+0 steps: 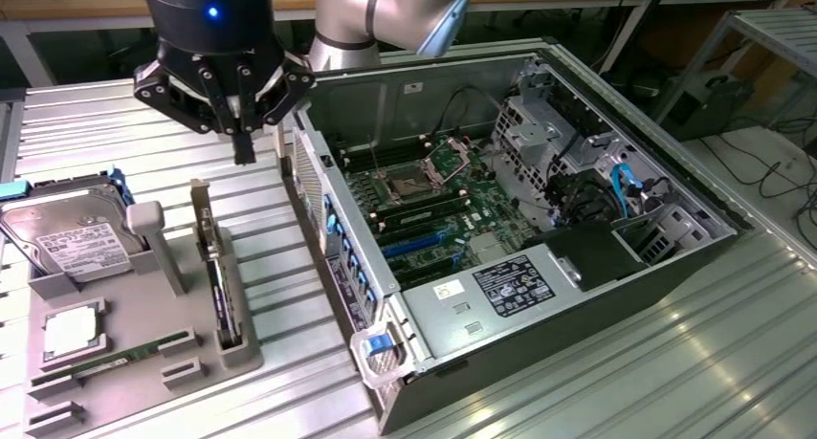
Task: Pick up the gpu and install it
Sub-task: 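Reach for the gpu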
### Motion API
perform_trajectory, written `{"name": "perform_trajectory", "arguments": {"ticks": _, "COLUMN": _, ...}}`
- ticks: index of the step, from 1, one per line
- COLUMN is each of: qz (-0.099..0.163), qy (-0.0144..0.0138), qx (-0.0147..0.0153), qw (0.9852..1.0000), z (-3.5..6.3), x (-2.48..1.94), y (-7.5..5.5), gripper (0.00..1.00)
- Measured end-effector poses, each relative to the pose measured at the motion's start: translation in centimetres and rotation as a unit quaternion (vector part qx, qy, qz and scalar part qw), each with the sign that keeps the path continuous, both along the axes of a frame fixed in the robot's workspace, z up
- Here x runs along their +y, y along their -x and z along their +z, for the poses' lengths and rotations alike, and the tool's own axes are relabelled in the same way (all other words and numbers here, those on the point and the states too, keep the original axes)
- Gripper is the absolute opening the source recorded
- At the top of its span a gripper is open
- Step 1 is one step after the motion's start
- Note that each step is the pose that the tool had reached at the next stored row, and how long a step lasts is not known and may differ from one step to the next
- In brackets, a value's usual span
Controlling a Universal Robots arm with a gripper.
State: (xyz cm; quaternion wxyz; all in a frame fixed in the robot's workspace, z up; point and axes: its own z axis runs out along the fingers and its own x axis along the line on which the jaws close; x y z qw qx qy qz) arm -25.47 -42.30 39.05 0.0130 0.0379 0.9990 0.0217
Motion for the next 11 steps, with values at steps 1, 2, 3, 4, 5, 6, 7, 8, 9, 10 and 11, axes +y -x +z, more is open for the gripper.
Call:
{"name": "perform_trajectory", "arguments": {"ticks": 1, "qz": 0.000, "qy": 0.0000, "qx": 0.0000, "qw": 1.0000, "z": -0.01, "x": -0.04, "y": 0.10, "gripper": 0.11}}
{"name": "perform_trajectory", "arguments": {"ticks": 2, "qz": 0.000, "qy": 0.0000, "qx": 0.0000, "qw": 1.0000, "z": -0.01, "x": -0.07, "y": 0.22, "gripper": 0.11}}
{"name": "perform_trajectory", "arguments": {"ticks": 3, "qz": 0.000, "qy": 0.0000, "qx": 0.0000, "qw": 1.0000, "z": -0.02, "x": -0.11, "y": 0.31, "gripper": 0.11}}
{"name": "perform_trajectory", "arguments": {"ticks": 4, "qz": 0.000, "qy": 0.0000, "qx": 0.0000, "qw": 1.0000, "z": -0.03, "x": -0.15, "y": 0.43, "gripper": 0.11}}
{"name": "perform_trajectory", "arguments": {"ticks": 5, "qz": 0.000, "qy": 0.0000, "qx": 0.0000, "qw": 1.0000, "z": -0.03, "x": -0.18, "y": 0.53, "gripper": 0.11}}
{"name": "perform_trajectory", "arguments": {"ticks": 6, "qz": 0.000, "qy": 0.0000, "qx": 0.0000, "qw": 1.0000, "z": -0.04, "x": -0.22, "y": 0.62, "gripper": 0.11}}
{"name": "perform_trajectory", "arguments": {"ticks": 7, "qz": 0.000, "qy": 0.0000, "qx": 0.0000, "qw": 1.0000, "z": -0.04, "x": -0.25, "y": 0.70, "gripper": 0.11}}
{"name": "perform_trajectory", "arguments": {"ticks": 8, "qz": 0.000, "qy": 0.0000, "qx": 0.0000, "qw": 1.0000, "z": -0.05, "x": -0.28, "y": 0.80, "gripper": 0.11}}
{"name": "perform_trajectory", "arguments": {"ticks": 9, "qz": 0.000, "qy": 0.0000, "qx": 0.0000, "qw": 1.0000, "z": -0.06, "x": -0.31, "y": 0.90, "gripper": 0.11}}
{"name": "perform_trajectory", "arguments": {"ticks": 10, "qz": 0.000, "qy": 0.0000, "qx": 0.0000, "qw": 1.0000, "z": -0.06, "x": -0.34, "y": 0.98, "gripper": 0.11}}
{"name": "perform_trajectory", "arguments": {"ticks": 11, "qz": 0.000, "qy": 0.0000, "qx": 0.0000, "qw": 1.0000, "z": -0.07, "x": -0.37, "y": 1.07, "gripper": 0.11}}
